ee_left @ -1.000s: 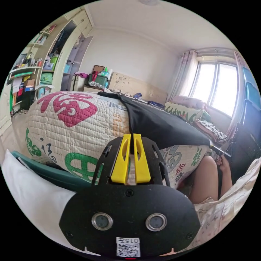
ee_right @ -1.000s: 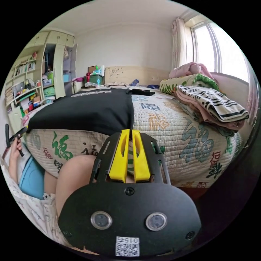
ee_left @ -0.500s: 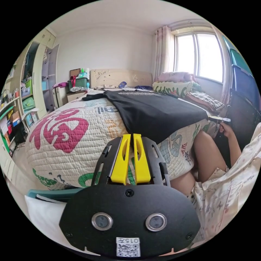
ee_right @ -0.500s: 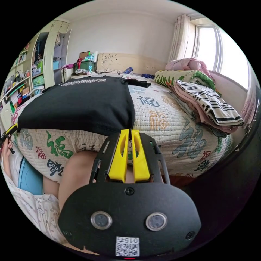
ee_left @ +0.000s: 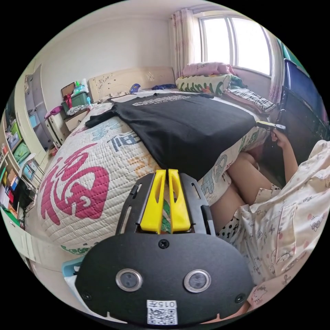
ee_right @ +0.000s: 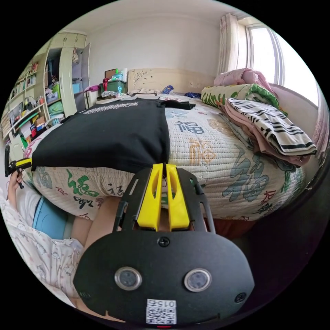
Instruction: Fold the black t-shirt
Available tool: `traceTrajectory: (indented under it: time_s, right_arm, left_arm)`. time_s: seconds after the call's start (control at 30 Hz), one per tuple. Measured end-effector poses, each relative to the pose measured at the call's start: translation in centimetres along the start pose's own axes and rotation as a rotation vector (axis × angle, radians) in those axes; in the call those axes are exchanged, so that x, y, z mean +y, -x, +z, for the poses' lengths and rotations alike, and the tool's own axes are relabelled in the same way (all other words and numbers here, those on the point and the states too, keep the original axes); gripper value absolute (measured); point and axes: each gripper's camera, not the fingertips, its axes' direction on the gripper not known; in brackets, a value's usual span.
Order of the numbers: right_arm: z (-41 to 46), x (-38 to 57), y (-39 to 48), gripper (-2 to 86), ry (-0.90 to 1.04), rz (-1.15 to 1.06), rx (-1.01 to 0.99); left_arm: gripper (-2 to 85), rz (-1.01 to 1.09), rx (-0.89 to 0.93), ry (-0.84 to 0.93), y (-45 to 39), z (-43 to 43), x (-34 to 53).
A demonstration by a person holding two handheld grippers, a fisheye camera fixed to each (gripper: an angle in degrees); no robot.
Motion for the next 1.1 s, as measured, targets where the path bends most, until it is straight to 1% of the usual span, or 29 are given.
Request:
traceTrajectory:
  time_s: [0.13, 0.3, 0.4, 0.47, 0.5, 0.53, 0.57, 0.6, 0.67, 0.7, 0.73, 0.77, 0.8, 0.83, 0.87, 0.9, 0.93, 0.97, 1.0, 1.03, 1.07, 1.1]
  right_arm:
    - [-1.3, -2.1, -1.5, 1.8, 0.010, 0.026, -0.074]
    - [-3.3, -5.2, -2.1, 3.9, 0.049, -0.042, -0.074]
    - [-6.3, -6.7, -4.0, 5.0, 0.035, -0.058, -0.108]
    - [-10.2, -7.5, -6.8, 4.6, -0.044, -0.019, -0.085]
    - [-11.3, -7.7, -7.6, 4.4, -0.077, -0.002, -0.077]
    - [-13.6, -8.3, -9.4, 3.4, -0.164, 0.048, -0.061]
    - [-15.7, -9.2, -11.3, 3.0, -0.275, 0.108, -0.060]
    - [-16.4, -9.9, -12.2, 3.2, -0.325, 0.138, -0.057]
    - [-17.2, -14.0, -15.1, 6.2, -0.468, 0.266, -0.053]
    - [-16.9, -15.4, -15.7, 6.6, -0.492, 0.280, -0.064]
    - [-15.6, -18.8, -16.6, 7.5, -0.521, 0.286, -0.113]
    - [-13.6, -22.6, -17.7, 8.7, -0.522, 0.285, -0.185]
    - [-12.3, -24.6, -18.3, 9.3, -0.510, 0.290, -0.219]
    - [-9.2, -28.9, -19.7, 10.3, -0.467, 0.322, -0.291]
    - [-5.7, -32.8, -21.3, 11.0, -0.410, 0.381, -0.379]
    - [-3.8, -34.7, -22.2, 11.2, -0.385, 0.421, -0.430]
    - [-0.1, -38.1, -23.7, 11.6, -0.333, 0.487, -0.523]
    - [3.4, -41.3, -24.8, 12.0, -0.277, 0.541, -0.566]
    - [5.0, -42.7, -25.2, 12.2, -0.251, 0.563, -0.567]
    - [7.6, -45.4, -25.5, 12.6, -0.210, 0.580, -0.519]
    - [9.8, -47.9, -25.4, 13.0, -0.169, 0.578, -0.422]
    - [10.8, -49.0, -25.3, 13.3, -0.156, 0.569, -0.374]
  left_arm:
    - [0.6, -0.051, 0.038, -0.027, 1.3, 3.2, 3.5]
    - [0.4, -0.145, 0.118, 0.005, 3.5, 6.8, 6.6]
    - [0.3, -0.142, 0.141, 0.122, 4.4, 9.0, 7.5]
    - [-0.1, -0.132, 0.062, 0.257, 4.9, 10.0, 8.3]
    - [-0.2, -0.132, 0.029, 0.279, 5.0, 10.1, 8.4]
    - [-0.3, -0.133, -0.025, 0.295, 5.2, 10.0, 8.6]
    - [-0.3, -0.146, -0.065, 0.269, 5.6, 9.4, 8.3]
    - [-0.3, -0.157, -0.086, 0.238, 5.7, 9.0, 7.9]
    - [-0.3, -0.165, -0.177, 0.015, 5.4, 7.3, 5.7]
    - [-0.3, -0.158, -0.192, -0.052, 5.1, 7.1, 5.0]
    - [-0.3, -0.142, -0.201, -0.182, 4.2, 7.1, 3.4]
    - [-0.4, -0.113, -0.164, -0.292, 3.3, 7.9, 1.6]
    - [-0.4, -0.089, -0.131, -0.332, 2.9, 8.6, 0.5]
    - [-0.5, -0.027, -0.059, -0.375, 1.8, 10.6, -1.9]
    - [-0.5, 0.023, 0.008, -0.374, 0.7, 13.3, -4.7]
    - [-0.5, 0.040, 0.044, -0.363, 0.2, 14.7, -6.1]
    - [-0.5, 0.074, 0.131, -0.335, -0.9, 17.8, -8.9]
    - [-0.4, 0.108, 0.228, -0.310, -2.0, 20.9, -11.3]
    - [-0.3, 0.118, 0.270, -0.301, -2.5, 22.5, -12.4]
    - [-0.2, 0.123, 0.331, -0.280, -3.3, 25.7, -14.4]
    - [-0.1, 0.114, 0.361, -0.251, -3.9, 28.9, -16.3]
    - [0.0, 0.106, 0.367, -0.236, -4.1, 30.5, -17.1]
